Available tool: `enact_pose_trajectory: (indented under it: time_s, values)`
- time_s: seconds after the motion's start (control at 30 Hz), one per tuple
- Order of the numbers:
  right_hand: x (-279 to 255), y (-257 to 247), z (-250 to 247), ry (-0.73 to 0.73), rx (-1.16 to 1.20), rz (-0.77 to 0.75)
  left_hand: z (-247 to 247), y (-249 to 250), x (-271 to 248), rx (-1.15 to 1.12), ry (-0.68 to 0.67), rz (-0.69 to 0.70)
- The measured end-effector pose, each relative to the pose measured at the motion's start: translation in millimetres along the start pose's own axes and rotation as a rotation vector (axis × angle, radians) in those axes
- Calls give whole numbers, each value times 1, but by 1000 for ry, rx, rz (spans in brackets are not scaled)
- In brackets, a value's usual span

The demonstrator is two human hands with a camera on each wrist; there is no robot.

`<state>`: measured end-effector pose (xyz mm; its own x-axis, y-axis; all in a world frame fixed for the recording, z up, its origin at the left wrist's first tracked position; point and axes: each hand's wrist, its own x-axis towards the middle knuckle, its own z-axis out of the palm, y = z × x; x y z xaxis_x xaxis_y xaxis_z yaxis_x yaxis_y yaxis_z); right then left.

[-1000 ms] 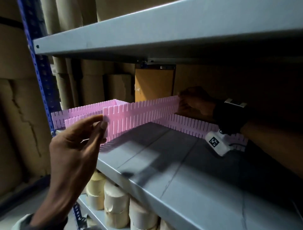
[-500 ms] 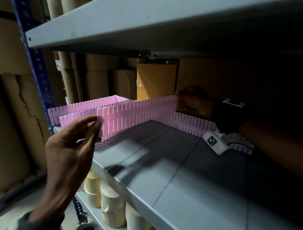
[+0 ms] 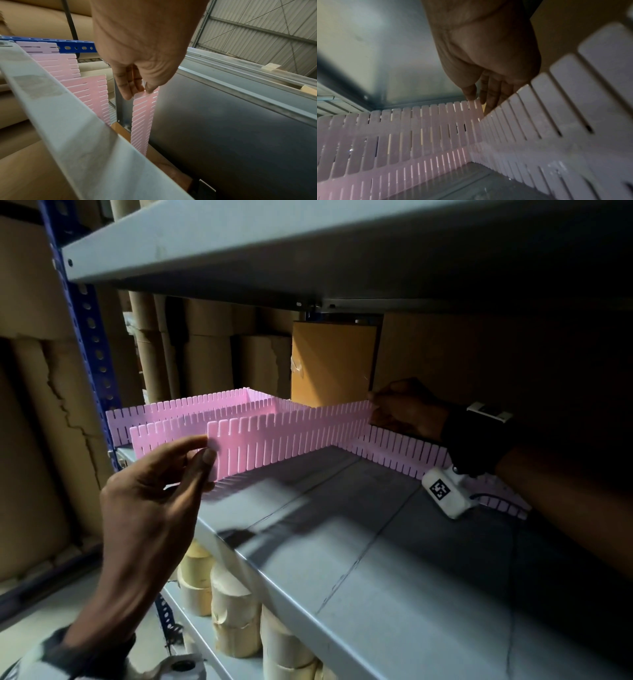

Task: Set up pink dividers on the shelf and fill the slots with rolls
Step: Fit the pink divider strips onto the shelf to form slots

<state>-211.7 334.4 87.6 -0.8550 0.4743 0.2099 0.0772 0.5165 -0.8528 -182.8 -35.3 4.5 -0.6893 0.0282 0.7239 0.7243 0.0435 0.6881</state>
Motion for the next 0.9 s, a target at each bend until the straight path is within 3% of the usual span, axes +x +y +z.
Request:
enact_pose_trajectory:
  time_s: [0.17, 0.43, 0.73, 0.9]
  values:
    - [-7, 3, -1, -83, -54, 12, 0, -1, -9, -13, -32, -48]
    - [-17, -5, 2, -206, -369, 20, -3, -11, -31, 51, -81, -66]
    - [-17, -12, 5, -174, -476, 61, -2, -8, -51, 24, -110, -34]
    - [-26, -17, 5, -156, -451, 57, -10, -8, -51, 142, -173, -34]
